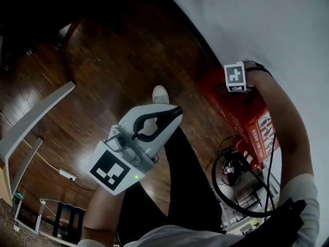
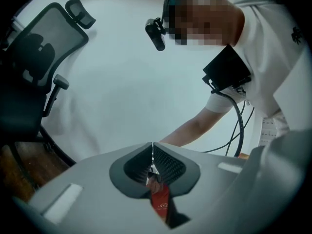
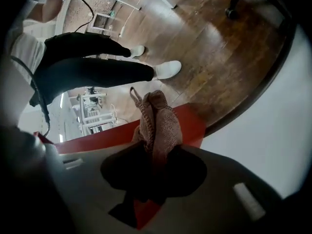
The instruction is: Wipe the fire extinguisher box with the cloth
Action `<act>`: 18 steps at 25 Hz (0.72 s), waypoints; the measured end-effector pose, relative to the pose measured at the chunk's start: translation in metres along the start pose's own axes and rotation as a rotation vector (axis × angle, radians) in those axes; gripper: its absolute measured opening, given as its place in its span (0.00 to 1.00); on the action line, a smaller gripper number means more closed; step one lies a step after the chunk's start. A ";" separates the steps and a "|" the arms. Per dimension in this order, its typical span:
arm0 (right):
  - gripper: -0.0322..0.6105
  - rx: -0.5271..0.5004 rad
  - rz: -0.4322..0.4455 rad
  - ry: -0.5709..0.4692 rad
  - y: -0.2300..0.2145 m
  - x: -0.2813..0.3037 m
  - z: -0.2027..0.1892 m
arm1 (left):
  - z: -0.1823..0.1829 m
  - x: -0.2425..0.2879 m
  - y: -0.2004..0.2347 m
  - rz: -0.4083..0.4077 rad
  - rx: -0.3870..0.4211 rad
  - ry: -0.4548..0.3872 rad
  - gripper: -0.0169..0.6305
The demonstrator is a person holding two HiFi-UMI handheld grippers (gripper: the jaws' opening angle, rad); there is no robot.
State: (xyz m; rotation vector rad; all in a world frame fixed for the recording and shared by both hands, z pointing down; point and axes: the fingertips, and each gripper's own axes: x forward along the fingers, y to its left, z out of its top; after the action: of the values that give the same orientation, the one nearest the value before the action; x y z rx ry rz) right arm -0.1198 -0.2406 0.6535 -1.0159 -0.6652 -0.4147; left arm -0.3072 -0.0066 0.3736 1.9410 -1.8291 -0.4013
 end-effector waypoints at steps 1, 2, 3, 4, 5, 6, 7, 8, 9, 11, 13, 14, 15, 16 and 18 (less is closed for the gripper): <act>0.23 0.010 0.006 0.018 -0.009 0.013 0.004 | -0.005 0.002 0.003 0.006 -0.009 0.004 0.04; 0.23 0.022 0.010 0.041 -0.018 0.026 0.007 | -0.010 0.003 0.007 0.011 -0.019 0.007 0.03; 0.23 0.034 0.010 0.066 -0.027 0.039 0.010 | -0.015 0.004 0.011 0.017 -0.031 0.010 0.04; 0.23 0.044 0.006 0.088 -0.036 0.051 0.013 | -0.019 0.005 0.016 0.023 -0.045 0.011 0.04; 0.23 0.051 -0.001 0.106 -0.044 0.063 0.017 | -0.024 0.006 0.020 0.030 -0.059 0.013 0.04; 0.23 0.056 -0.007 0.121 -0.053 0.075 0.022 | -0.030 0.007 0.024 0.036 -0.071 0.017 0.04; 0.23 0.058 -0.012 0.136 -0.061 0.088 0.028 | -0.037 0.009 0.028 0.040 -0.080 0.022 0.04; 0.23 0.062 -0.021 0.155 -0.071 0.099 0.033 | -0.045 0.011 0.032 0.043 -0.083 0.027 0.04; 0.23 0.066 -0.038 0.176 -0.083 0.111 0.038 | -0.054 0.013 0.037 0.044 -0.081 0.029 0.03; 0.23 0.060 -0.091 0.205 -0.109 0.133 0.048 | -0.072 0.016 0.045 0.040 -0.076 0.024 0.03; 0.23 0.040 -0.121 0.213 -0.125 0.154 0.058 | -0.083 0.019 0.052 0.043 -0.086 0.023 0.04; 0.23 0.027 -0.122 0.199 -0.129 0.161 0.066 | -0.086 0.019 0.057 0.049 -0.092 0.032 0.04; 0.23 0.020 -0.124 0.168 -0.132 0.164 0.077 | -0.088 0.018 0.062 0.056 -0.097 0.045 0.04; 0.23 0.022 -0.133 0.126 -0.136 0.161 0.088 | -0.089 0.016 0.068 0.061 -0.103 0.056 0.04; 0.23 0.061 -0.173 0.036 -0.140 0.138 0.104 | -0.083 0.005 0.076 0.062 -0.118 0.050 0.04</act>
State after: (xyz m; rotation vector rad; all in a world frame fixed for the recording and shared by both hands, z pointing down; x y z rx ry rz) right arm -0.1361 -0.2178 0.8737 -0.8945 -0.7319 -0.5589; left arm -0.3315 -0.0041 0.4838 1.7951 -1.7881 -0.4267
